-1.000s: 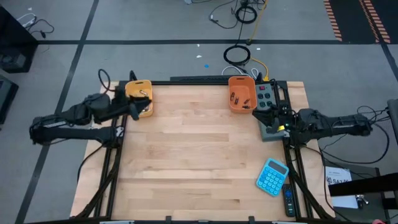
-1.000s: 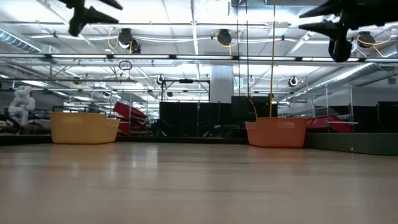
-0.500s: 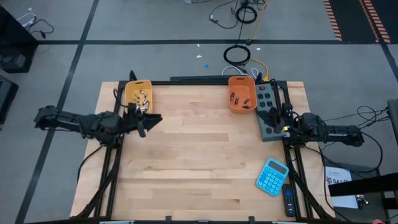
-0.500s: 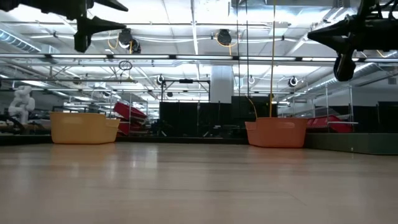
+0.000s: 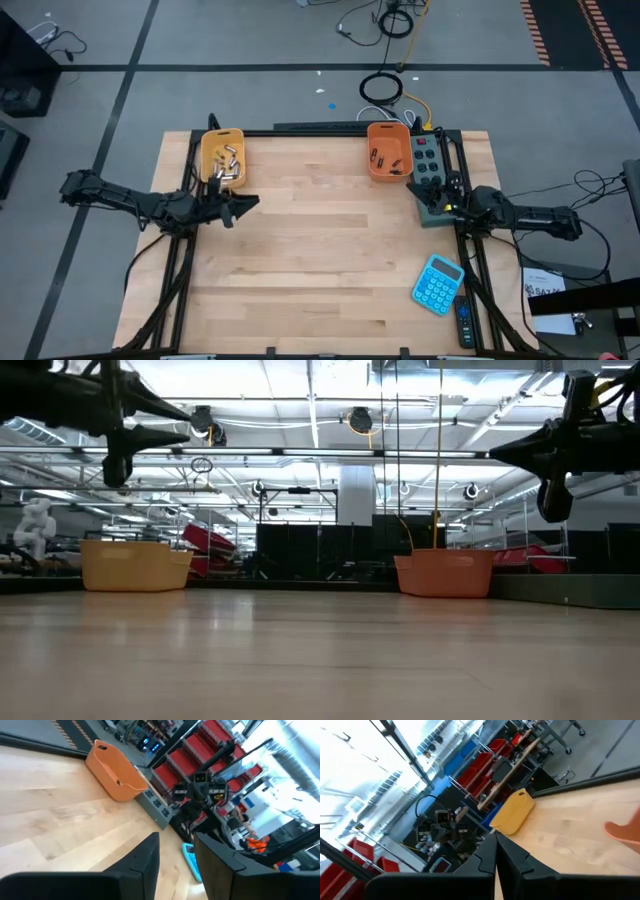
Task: Sort batteries
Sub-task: Return to Home Position
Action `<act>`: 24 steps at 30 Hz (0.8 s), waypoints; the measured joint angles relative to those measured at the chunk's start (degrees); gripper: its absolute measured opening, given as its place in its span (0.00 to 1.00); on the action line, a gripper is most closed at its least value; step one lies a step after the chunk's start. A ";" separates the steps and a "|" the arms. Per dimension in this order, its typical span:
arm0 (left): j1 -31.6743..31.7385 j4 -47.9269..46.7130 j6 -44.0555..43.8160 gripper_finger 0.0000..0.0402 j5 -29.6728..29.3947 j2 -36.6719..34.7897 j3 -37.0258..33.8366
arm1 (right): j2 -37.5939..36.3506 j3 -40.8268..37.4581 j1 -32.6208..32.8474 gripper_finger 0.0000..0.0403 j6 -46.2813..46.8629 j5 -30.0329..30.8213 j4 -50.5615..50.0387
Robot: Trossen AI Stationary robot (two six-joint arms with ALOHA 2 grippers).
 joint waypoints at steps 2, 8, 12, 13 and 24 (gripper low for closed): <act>0.00 2.76 0.02 0.30 -0.09 -0.71 -2.08 | 0.01 0.00 -0.25 0.00 -0.04 0.06 -0.91; 0.00 11.55 1.50 0.21 0.28 -3.20 -10.80 | 0.34 0.04 -0.39 0.00 -2.86 6.00 -3.35; 0.00 11.94 5.91 0.13 0.70 -3.62 -12.64 | 0.77 0.04 -0.49 0.00 -16.08 7.67 -3.35; 0.00 11.17 7.52 0.11 0.36 -3.61 -12.64 | 0.89 0.05 -0.55 0.00 -21.58 7.67 -3.35; 0.29 -6.84 11.70 0.06 -15.44 -2.04 -12.66 | 2.41 0.07 -0.52 0.00 -66.81 7.51 -3.42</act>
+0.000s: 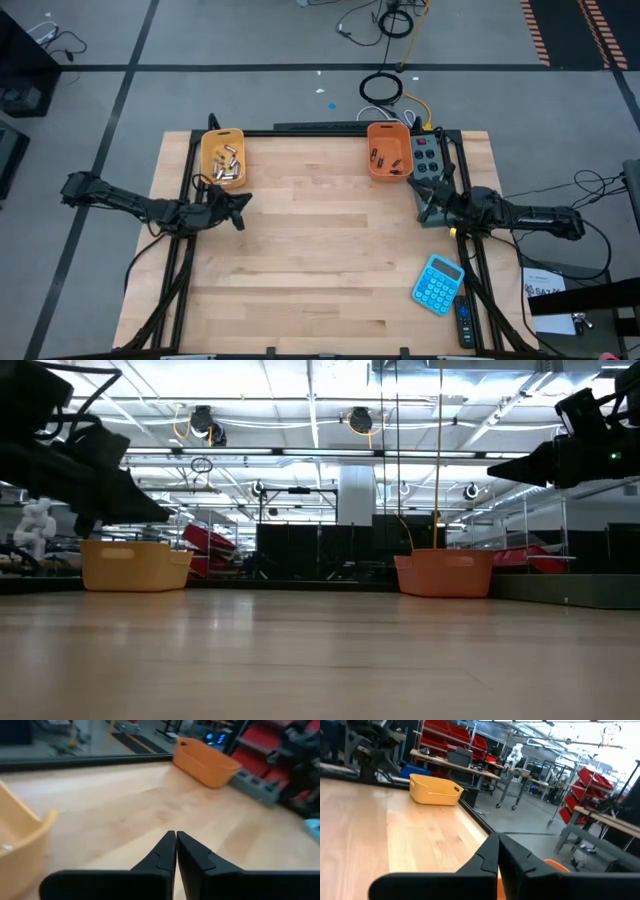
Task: Sort batteries
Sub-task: Return to Home Position
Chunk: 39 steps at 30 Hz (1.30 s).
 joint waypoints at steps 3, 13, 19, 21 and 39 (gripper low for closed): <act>0.19 -0.15 3.87 0.06 -1.73 0.79 0.00 | 0.02 0.00 0.00 0.00 -1.51 -0.05 0.09; 0.15 -0.13 23.33 0.06 -1.19 0.79 -0.02 | 0.04 0.00 0.00 0.00 -0.82 -0.07 0.13; 0.15 -0.13 24.50 0.06 -1.12 0.80 -0.02 | 0.04 0.00 0.00 0.00 -0.79 -0.07 0.16; 0.15 -0.11 24.50 0.06 -1.01 0.80 -0.02 | 0.04 0.00 0.00 0.00 -0.79 -0.07 0.16; 0.15 -0.11 24.43 0.06 -0.94 0.81 -0.07 | 0.04 0.00 0.00 0.00 -0.77 -0.07 0.20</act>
